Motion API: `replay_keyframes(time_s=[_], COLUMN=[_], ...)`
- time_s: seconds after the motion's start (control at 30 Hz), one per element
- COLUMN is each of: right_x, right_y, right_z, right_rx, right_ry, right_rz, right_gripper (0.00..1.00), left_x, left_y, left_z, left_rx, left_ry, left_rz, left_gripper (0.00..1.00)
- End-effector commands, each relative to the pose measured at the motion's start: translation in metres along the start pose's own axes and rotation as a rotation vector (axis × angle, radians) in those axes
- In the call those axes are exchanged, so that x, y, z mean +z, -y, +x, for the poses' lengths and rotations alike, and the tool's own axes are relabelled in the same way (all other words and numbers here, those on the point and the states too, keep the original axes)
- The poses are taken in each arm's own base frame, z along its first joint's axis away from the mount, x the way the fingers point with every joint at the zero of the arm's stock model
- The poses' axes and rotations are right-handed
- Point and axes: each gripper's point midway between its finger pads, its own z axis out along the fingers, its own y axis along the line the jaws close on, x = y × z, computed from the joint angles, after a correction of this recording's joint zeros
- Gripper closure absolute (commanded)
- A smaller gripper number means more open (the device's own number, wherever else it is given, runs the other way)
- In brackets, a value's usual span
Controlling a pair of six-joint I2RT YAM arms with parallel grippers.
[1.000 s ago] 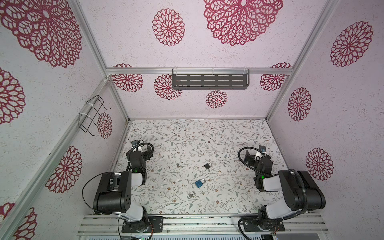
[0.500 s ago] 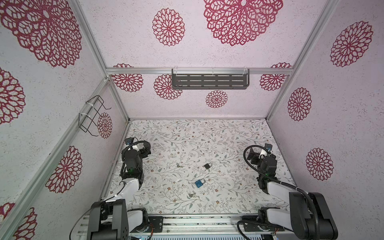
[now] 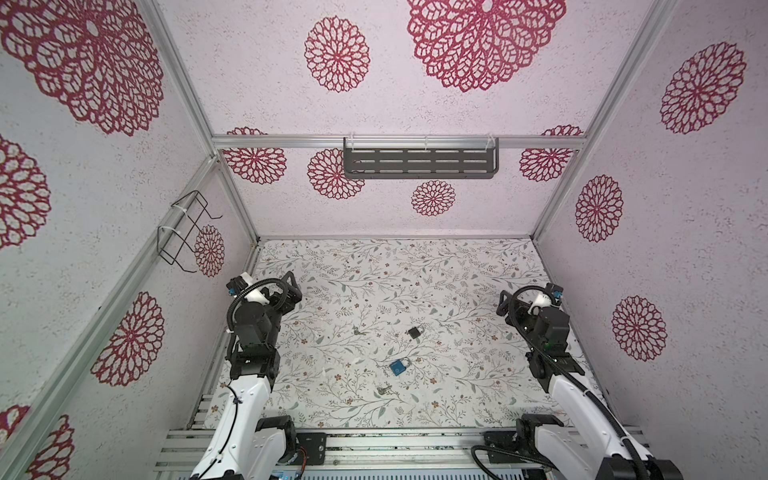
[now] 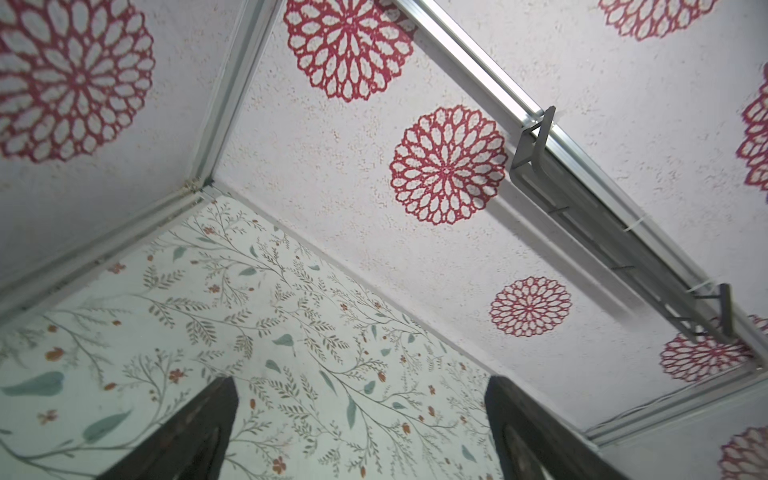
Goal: Unlock with the key
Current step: 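Raise both arms and swing the right gripper toward the silver key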
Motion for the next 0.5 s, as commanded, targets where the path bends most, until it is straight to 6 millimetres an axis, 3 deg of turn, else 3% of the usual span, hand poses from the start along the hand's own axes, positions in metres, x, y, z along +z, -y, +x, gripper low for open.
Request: replay_keyframes(time_s=[0.0, 0.17, 0.27, 0.47], right_x=[-0.008, -0.013, -0.014, -0.022], right_y=[-0.011, -0.026, -0.035, -0.078], right_z=[0.012, 0.028, 0.038, 0.062], right_rx=[0.127, 0.083, 0.036, -0.108], right_ry=[-0.083, -0.181, -0.246, -0.372], right_rz=[-0.060, -0.097, -0.081, -0.160], right_gripper=[0.01, 0.01, 0.01, 0.01], left_x=[-0.001, -0.008, -0.014, -0.035], left_y=[-0.007, -0.014, -0.003, 0.015], left_z=[0.024, 0.038, 0.046, 0.068], left_rx=[-0.209, -0.218, -0.218, -0.142], left_ry=[-0.100, -0.222, -0.266, -0.363], left_rz=[0.020, -0.075, -0.029, -0.024], left_gripper=[0.03, 0.03, 0.03, 0.03])
